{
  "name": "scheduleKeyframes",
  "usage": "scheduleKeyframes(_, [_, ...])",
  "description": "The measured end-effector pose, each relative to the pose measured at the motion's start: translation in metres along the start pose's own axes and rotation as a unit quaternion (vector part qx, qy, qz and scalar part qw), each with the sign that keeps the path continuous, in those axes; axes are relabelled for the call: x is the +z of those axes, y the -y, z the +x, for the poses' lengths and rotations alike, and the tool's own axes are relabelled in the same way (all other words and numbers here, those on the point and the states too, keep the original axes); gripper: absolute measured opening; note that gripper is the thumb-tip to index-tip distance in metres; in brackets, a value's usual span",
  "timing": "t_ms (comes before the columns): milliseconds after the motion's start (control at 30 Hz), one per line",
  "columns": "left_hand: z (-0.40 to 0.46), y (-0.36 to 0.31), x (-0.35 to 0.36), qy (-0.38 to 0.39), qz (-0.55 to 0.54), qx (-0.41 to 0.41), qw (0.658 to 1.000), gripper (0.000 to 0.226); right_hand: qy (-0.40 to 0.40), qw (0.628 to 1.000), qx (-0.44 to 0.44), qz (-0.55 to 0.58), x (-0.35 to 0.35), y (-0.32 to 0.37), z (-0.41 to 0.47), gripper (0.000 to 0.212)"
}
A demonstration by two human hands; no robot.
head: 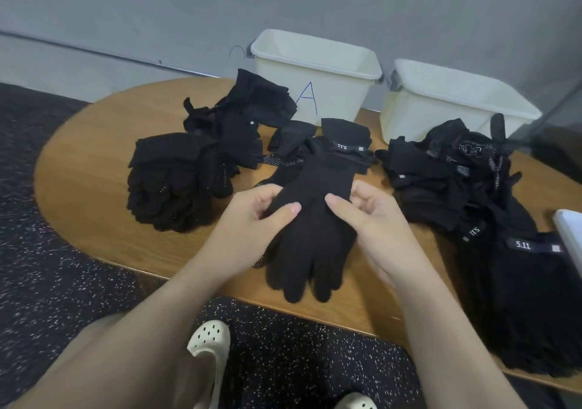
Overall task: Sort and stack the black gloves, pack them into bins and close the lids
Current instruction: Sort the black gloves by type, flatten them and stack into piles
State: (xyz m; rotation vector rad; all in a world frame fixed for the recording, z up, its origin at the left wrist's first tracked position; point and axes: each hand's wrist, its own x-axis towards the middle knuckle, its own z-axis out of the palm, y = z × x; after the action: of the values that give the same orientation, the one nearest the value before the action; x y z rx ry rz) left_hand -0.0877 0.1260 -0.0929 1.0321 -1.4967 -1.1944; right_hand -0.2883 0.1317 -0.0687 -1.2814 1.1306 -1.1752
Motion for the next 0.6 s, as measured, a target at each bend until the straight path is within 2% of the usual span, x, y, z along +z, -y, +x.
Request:
scheduleKeyframes(100, [0.006, 0.000, -0.011, -0.059, 0.037, 0.004, 0.998, 0.013, -0.014, 0.999, 0.012, -0.032, 0.008, -0.005, 0.010, 0.013])
scheduleKeyframes(333, [0.025, 0.008, -0.026, -0.121, 0.113, -0.026, 0.986, 0.014, -0.037, 0.994, 0.009, -0.104, 0.019, -0.019, 0.043, 0.011])
scheduleKeyframes(467, [0.028, 0.013, -0.025, -0.161, 0.153, -0.031, 0.975, 0.013, -0.064, 0.983, -0.010, -0.172, 0.018, -0.025, 0.064, 0.038])
scheduleKeyframes(600, [0.029, 0.014, -0.024, -0.194, 0.203, -0.025, 0.959, 0.022, -0.068, 0.971, -0.017, -0.228, 0.015, -0.027, 0.075, 0.035])
